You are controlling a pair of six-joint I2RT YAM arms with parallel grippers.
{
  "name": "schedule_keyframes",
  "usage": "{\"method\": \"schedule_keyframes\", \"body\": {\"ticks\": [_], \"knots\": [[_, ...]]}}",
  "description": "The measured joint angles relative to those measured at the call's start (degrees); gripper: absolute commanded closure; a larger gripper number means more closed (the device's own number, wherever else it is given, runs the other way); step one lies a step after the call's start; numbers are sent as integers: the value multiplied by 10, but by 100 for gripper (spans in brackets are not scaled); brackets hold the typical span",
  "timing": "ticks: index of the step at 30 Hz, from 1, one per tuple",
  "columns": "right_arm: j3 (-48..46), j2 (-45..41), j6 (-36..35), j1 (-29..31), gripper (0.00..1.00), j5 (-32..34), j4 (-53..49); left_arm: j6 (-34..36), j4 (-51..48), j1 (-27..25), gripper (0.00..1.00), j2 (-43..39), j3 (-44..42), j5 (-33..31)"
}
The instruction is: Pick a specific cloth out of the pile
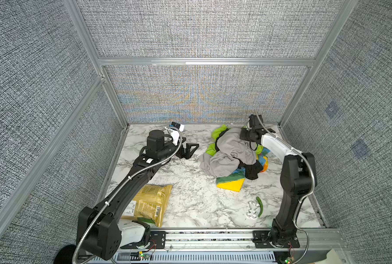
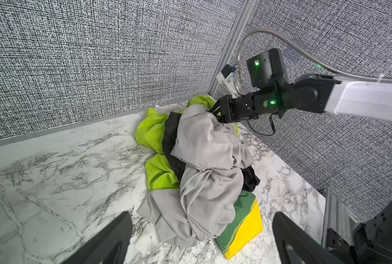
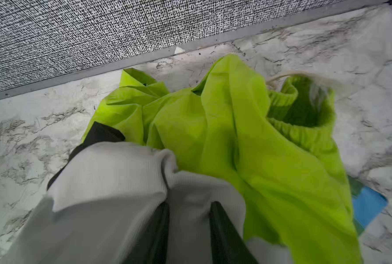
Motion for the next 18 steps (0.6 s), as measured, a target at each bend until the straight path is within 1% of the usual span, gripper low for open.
{"method": "schedule_keyframes", "body": {"ticks": [5,7,11,13,15,16,18], "knots": [[86,71,10,1,58,-10,-14,-3,0,-3,1,2,0,-1],[96,70,15,1,51,-11,-24,-2,0,-5,1,2,0,-1],[73,9,15,5,33,-14,-35,-2,0,-6,1,1,0,-2],[43,-42,11,7,18,-14,-31,-2,0,-6,1,1,0,-2],[-1,-93,6,9,6,-14,-24,-2,0,-6,1,1,0,-2],[-28,-118,3,10,1,-13,-24,-2,0,-6,1,1,0,-2],[-78,-159,0,10,1,-12,-27,-2,0,-6,1,1,0,-2]]}}
